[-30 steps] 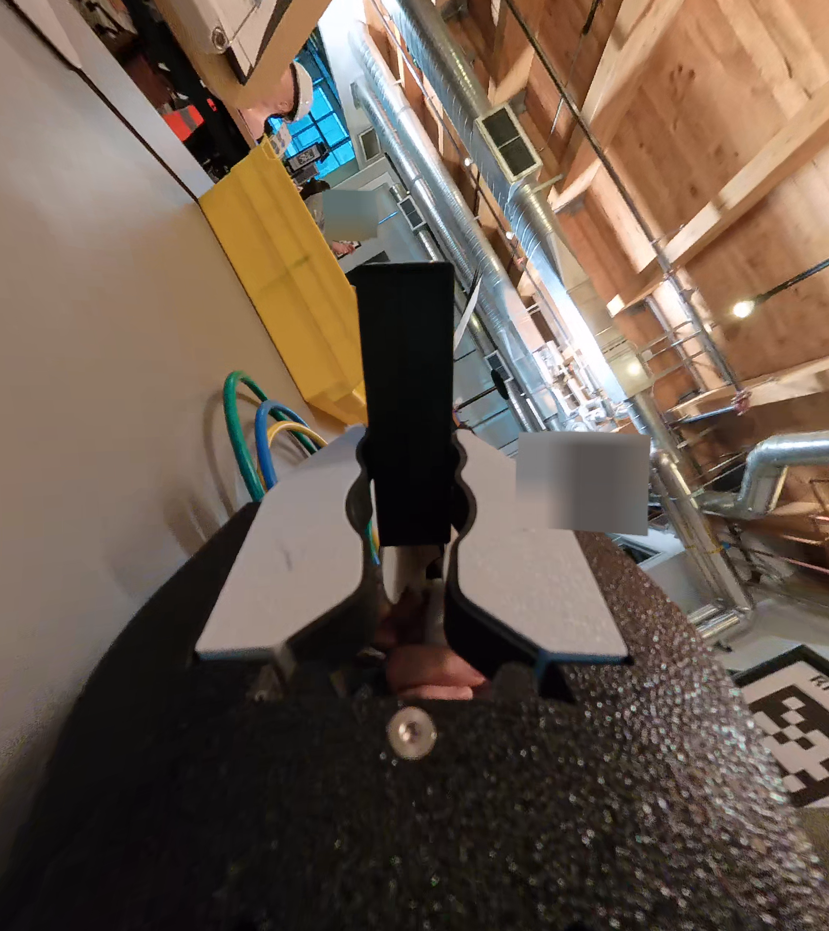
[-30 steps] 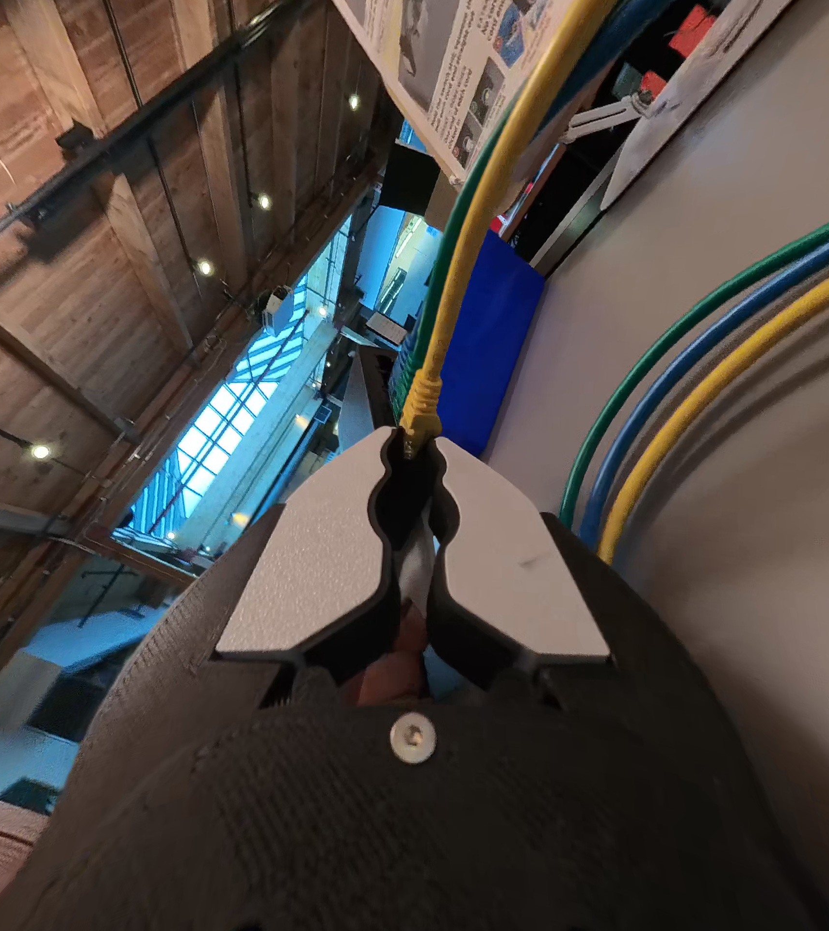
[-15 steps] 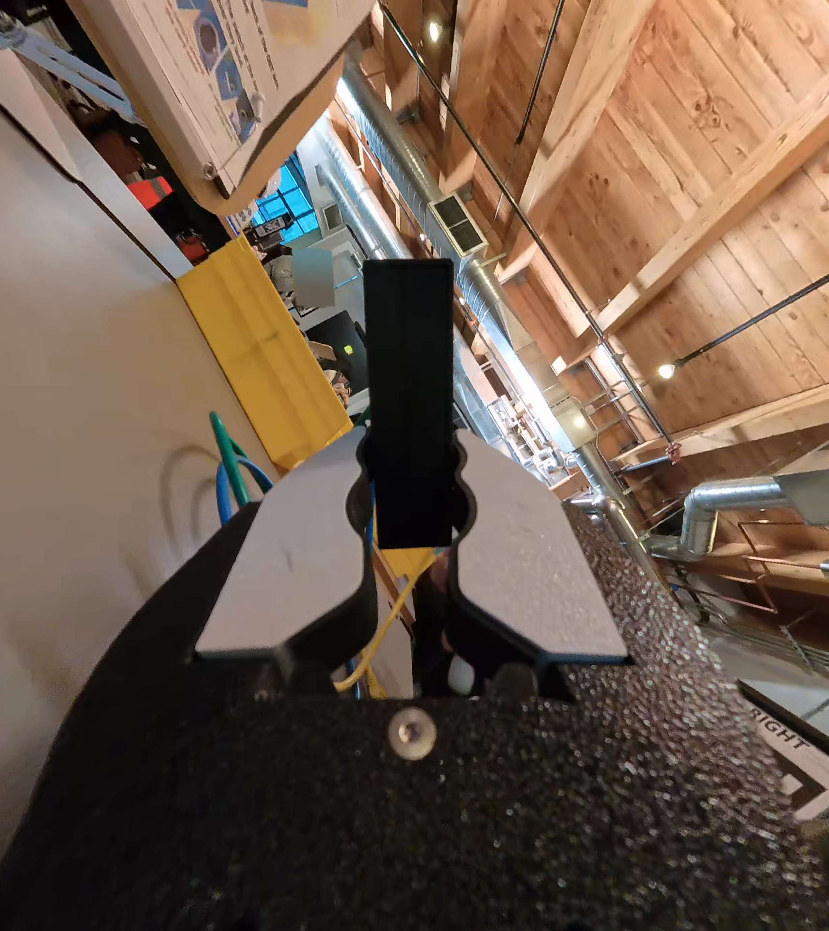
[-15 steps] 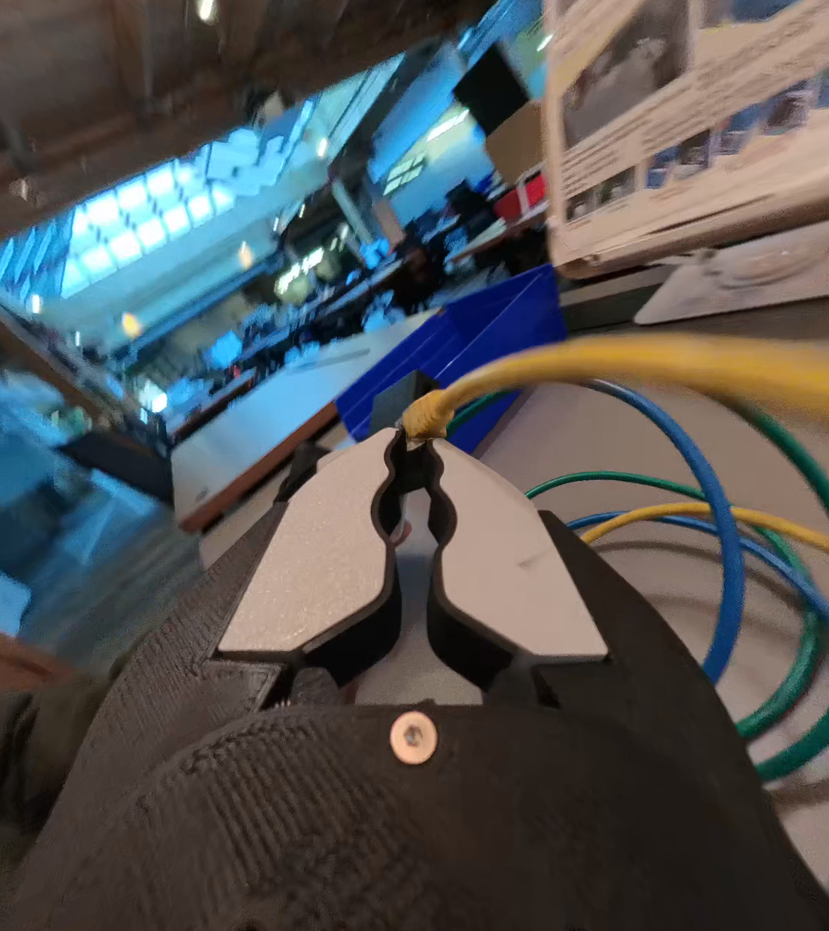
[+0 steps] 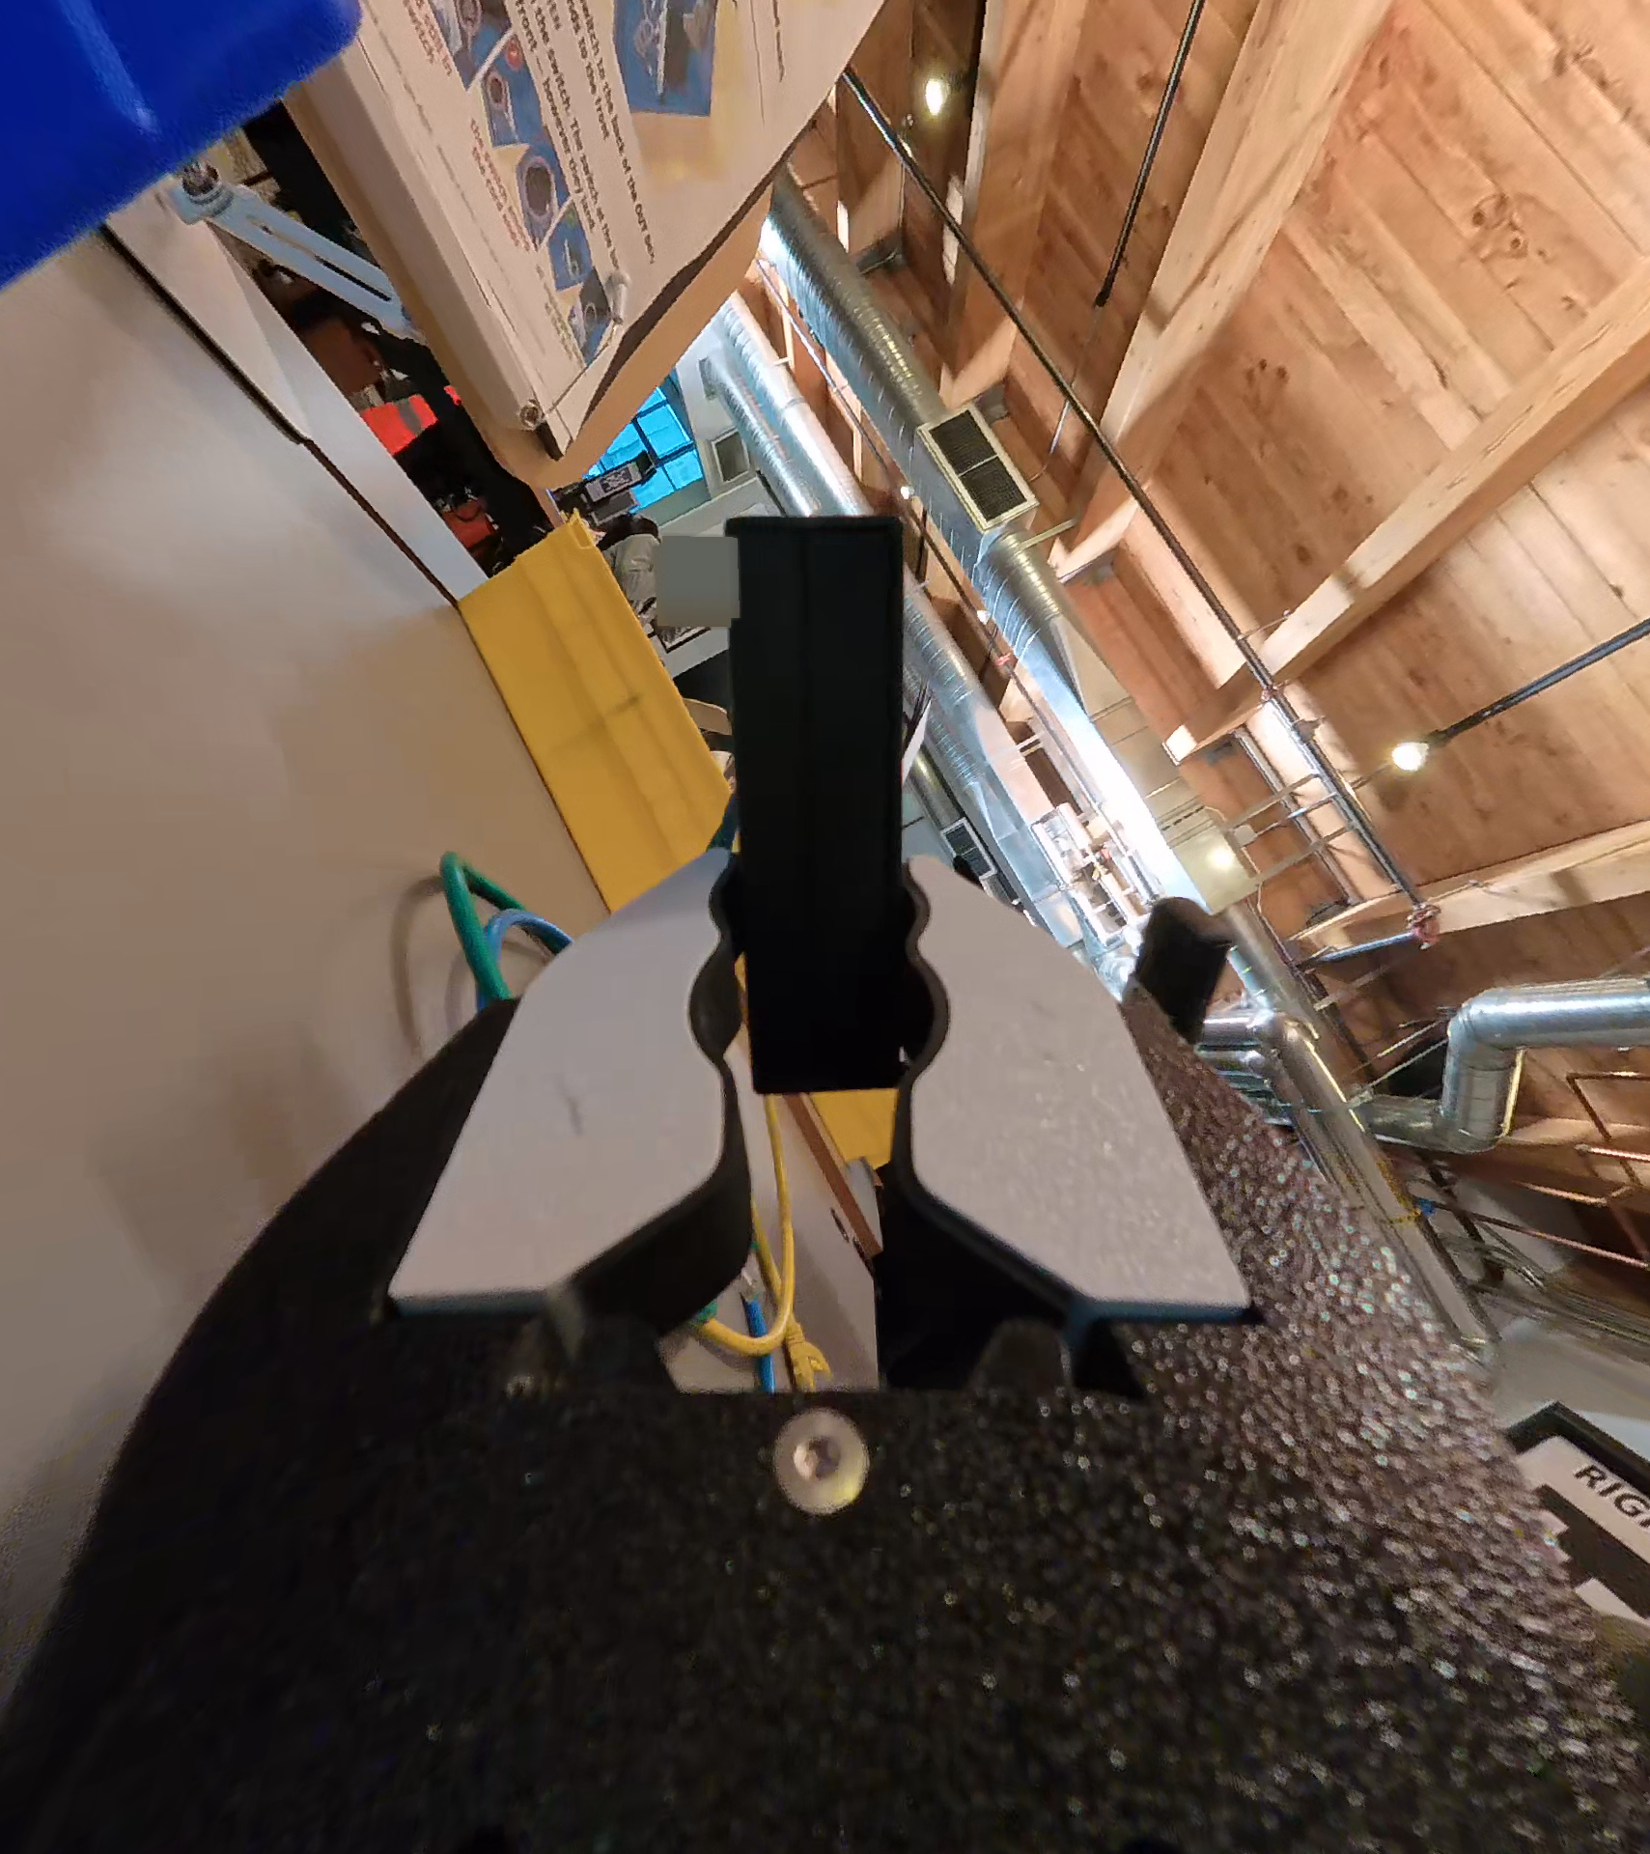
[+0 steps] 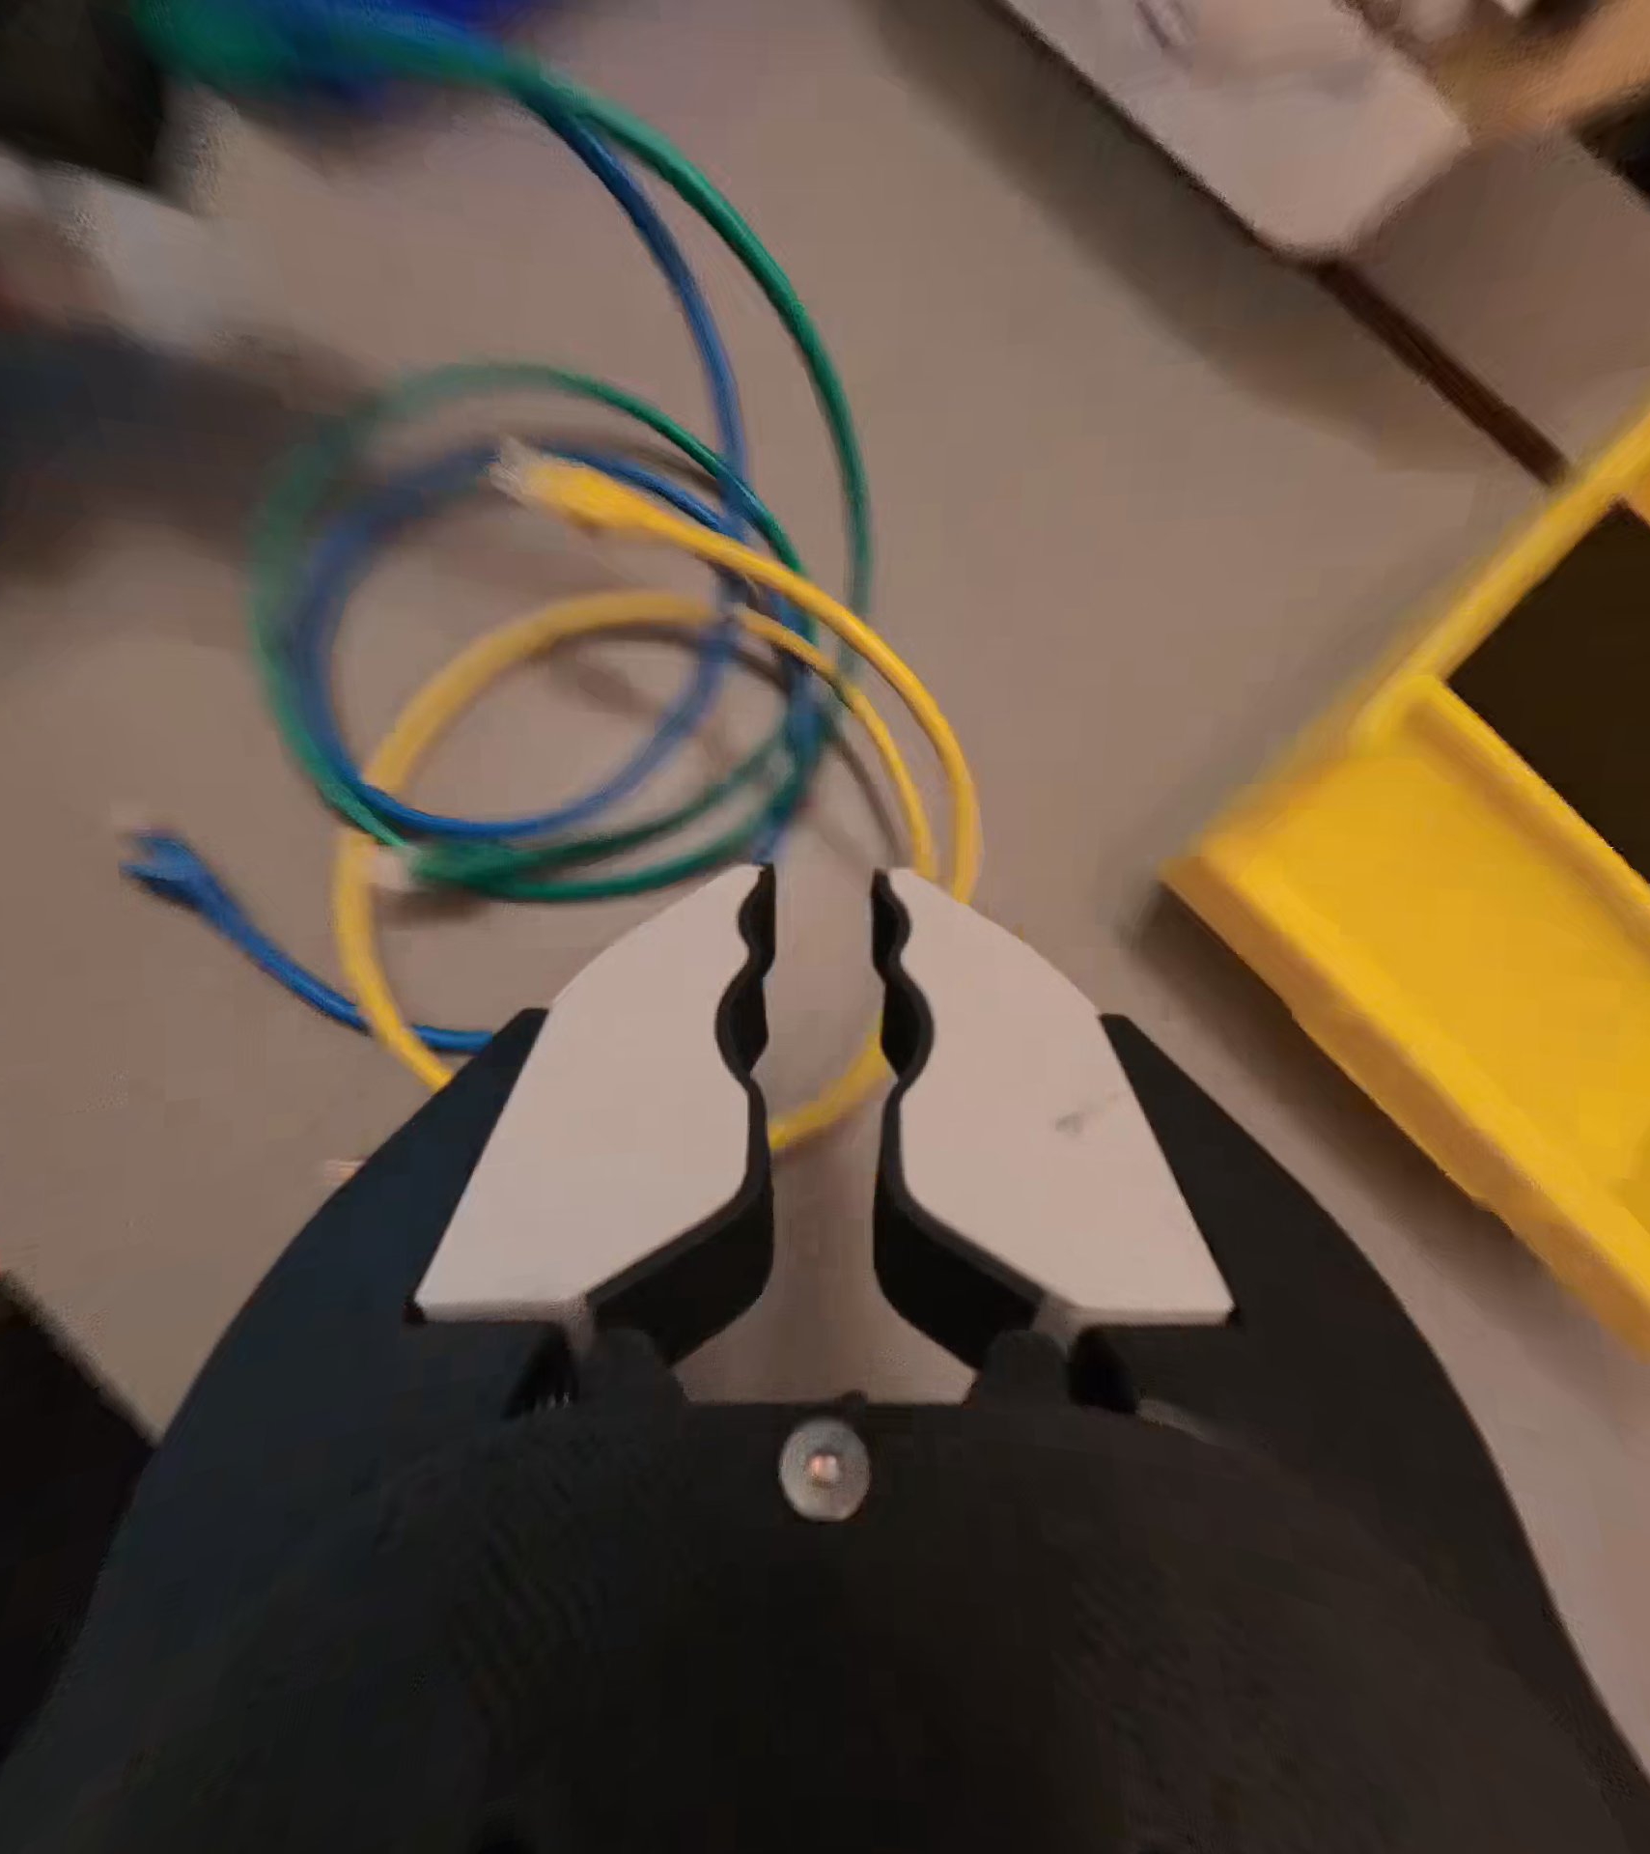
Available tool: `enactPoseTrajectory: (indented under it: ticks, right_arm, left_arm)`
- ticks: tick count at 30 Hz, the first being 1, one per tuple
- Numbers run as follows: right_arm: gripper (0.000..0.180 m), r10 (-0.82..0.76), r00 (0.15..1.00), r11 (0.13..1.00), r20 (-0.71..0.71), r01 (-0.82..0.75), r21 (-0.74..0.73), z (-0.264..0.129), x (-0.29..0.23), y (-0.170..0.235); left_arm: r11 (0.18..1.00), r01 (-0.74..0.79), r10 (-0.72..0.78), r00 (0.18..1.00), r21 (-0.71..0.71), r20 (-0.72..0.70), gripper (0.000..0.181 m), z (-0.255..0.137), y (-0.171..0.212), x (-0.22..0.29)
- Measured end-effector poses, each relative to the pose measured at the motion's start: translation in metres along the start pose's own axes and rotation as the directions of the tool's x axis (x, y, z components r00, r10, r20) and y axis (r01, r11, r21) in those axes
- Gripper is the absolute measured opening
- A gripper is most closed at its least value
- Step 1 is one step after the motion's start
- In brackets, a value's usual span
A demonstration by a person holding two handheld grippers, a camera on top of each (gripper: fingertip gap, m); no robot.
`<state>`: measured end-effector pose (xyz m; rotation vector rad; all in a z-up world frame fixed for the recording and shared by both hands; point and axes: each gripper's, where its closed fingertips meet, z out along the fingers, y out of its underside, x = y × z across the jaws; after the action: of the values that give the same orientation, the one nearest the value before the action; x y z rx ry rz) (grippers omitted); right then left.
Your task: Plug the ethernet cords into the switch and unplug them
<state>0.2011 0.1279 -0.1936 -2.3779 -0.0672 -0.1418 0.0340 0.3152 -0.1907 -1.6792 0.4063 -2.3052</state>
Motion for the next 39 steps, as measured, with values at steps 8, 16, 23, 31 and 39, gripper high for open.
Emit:
enactPoseTrajectory:
  ticks: [8,16,23,31,39]
  right_arm:
    - [0.068,0.314,0.949,0.918,-0.035,-0.313,-0.244,0.058,0.014,0.079]
    - [0.006,0.189,0.982,0.939,0.019,-0.175,-0.296,0.058,0.010,0.067]
    - [0.006,0.009,0.992,0.990,0.127,0.009,-0.142,-0.008,0.017,-0.008]
    - [0.006,-0.221,0.956,0.968,0.192,0.240,-0.079,-0.100,0.043,-0.087]
    - [0.006,-0.316,0.949,0.897,-0.019,0.292,-0.333,-0.110,0.116,-0.073]
  left_arm:
    - [1.000,0.011,-0.011,1.000,-0.006,-0.016,0.027,0.001,0.000,0.002]
    - [1.000,-0.007,0.007,1.000,0.015,-0.005,0.027,-0.005,-0.010,0.000]
    - [0.998,-0.024,0.023,1.000,0.063,0.017,0.027,-0.013,-0.024,-0.005]
    - [0.997,-0.001,0.001,1.000,0.077,0.001,0.027,-0.012,-0.023,-0.006]
    - [0.996,0.019,-0.017,1.000,0.087,-0.026,0.027,-0.012,-0.025,0.000]
